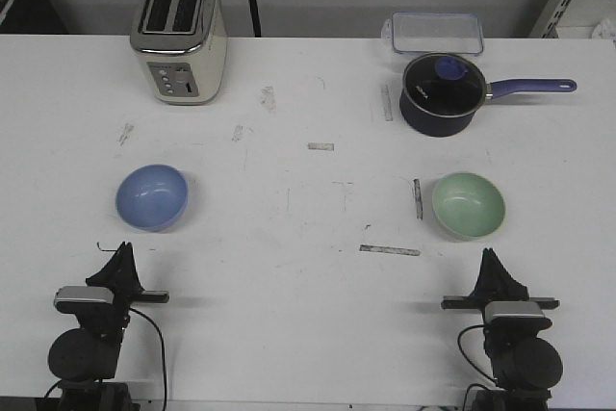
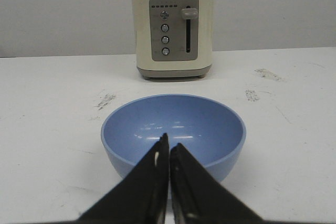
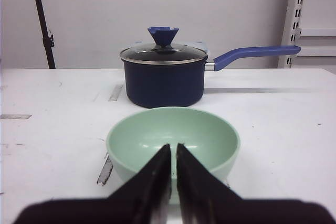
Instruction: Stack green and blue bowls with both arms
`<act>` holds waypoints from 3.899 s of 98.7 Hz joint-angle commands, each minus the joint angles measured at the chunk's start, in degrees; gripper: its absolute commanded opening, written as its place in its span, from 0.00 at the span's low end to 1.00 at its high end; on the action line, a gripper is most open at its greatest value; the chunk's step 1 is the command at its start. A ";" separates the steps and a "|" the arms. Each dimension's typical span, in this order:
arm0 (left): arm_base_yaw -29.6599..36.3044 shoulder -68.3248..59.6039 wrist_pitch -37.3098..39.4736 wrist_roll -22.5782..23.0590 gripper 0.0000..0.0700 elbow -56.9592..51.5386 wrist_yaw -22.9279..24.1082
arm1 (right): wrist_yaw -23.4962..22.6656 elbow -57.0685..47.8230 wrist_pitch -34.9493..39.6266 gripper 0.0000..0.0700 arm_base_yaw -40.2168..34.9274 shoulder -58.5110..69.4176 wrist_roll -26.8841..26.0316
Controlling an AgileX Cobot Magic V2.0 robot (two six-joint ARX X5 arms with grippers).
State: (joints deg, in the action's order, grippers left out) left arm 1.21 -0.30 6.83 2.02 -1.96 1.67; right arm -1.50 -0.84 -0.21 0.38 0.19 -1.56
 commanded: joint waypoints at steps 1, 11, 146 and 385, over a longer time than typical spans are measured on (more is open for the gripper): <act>0.02 0.11 0.74 0.28 0.00 1.27 0.02 | -0.04 0.13 -0.59 0.02 0.00 -0.11 -0.55; 0.02 0.11 0.74 0.28 0.00 1.27 0.04 | -0.04 0.13 -0.50 0.02 0.00 -0.11 -0.55; 0.02 0.11 0.74 0.28 0.00 1.27 0.04 | 0.02 -37.13 18.58 0.02 0.00 35.78 4.59; 0.02 0.11 0.74 0.28 0.00 1.27 0.02 | -22.23 -59.56 38.32 0.40 19.32 86.66 -1.86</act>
State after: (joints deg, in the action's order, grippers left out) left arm 1.21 -0.30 6.83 2.02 -1.96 1.67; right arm -23.79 -59.92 38.46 19.57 85.76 -3.66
